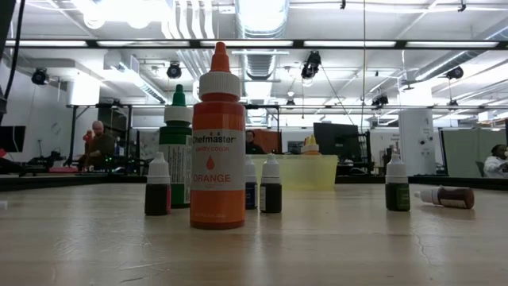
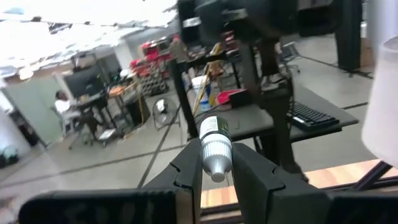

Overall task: Pick & Place food coloring
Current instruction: Put the left small green food coloring bottle into the yellow bin

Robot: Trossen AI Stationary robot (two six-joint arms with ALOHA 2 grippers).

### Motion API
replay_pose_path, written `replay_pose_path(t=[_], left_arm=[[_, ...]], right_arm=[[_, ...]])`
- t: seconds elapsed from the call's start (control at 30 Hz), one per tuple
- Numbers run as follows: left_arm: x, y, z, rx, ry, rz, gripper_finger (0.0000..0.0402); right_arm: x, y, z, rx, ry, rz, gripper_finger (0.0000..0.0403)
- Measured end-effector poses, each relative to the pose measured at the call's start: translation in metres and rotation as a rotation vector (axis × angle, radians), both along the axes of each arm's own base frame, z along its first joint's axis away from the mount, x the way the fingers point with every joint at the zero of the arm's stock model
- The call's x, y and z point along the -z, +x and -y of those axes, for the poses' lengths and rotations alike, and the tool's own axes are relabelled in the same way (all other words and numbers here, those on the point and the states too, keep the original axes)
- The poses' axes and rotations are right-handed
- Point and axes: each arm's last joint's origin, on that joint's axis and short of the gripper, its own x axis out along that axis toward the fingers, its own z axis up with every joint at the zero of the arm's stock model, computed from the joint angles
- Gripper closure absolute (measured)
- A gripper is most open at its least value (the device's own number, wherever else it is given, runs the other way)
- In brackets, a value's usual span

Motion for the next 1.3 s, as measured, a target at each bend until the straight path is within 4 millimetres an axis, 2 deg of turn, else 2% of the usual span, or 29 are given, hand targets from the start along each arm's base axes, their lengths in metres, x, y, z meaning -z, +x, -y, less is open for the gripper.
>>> replay_pose_path(t=[0.17, 0.33, 0.57, 0.87, 1.3], left_arm=[[0.005, -0.003, -0.012, -0.080, -0.054, -0.046, 0.0351], [0.014, -0.006, -0.024, -0.171, -0.122, -0.119, 0.0351], [0.042, 0.008, -0.037, -0.247, -0.204, -0.289, 0.0351], [0.079, 0.028, -0.051, -0.277, -0.294, -0.481, 0.0351], [0.138, 0.048, -0.080, -0.345, -0.413, -0.774, 0.0351]], right_arm=[[-0.002, -0.021, -0.001, 0.052, 0.068, -0.013, 0.0216], [0.002, -0.030, -0.001, 0.105, 0.133, -0.041, 0.0216], [0.013, -0.023, 0.001, 0.130, 0.181, -0.126, 0.0216], [0.029, -0.002, 0.003, 0.142, 0.224, -0.243, 0.0216], [0.039, -0.002, 0.003, 0.158, 0.297, -0.310, 0.0216]])
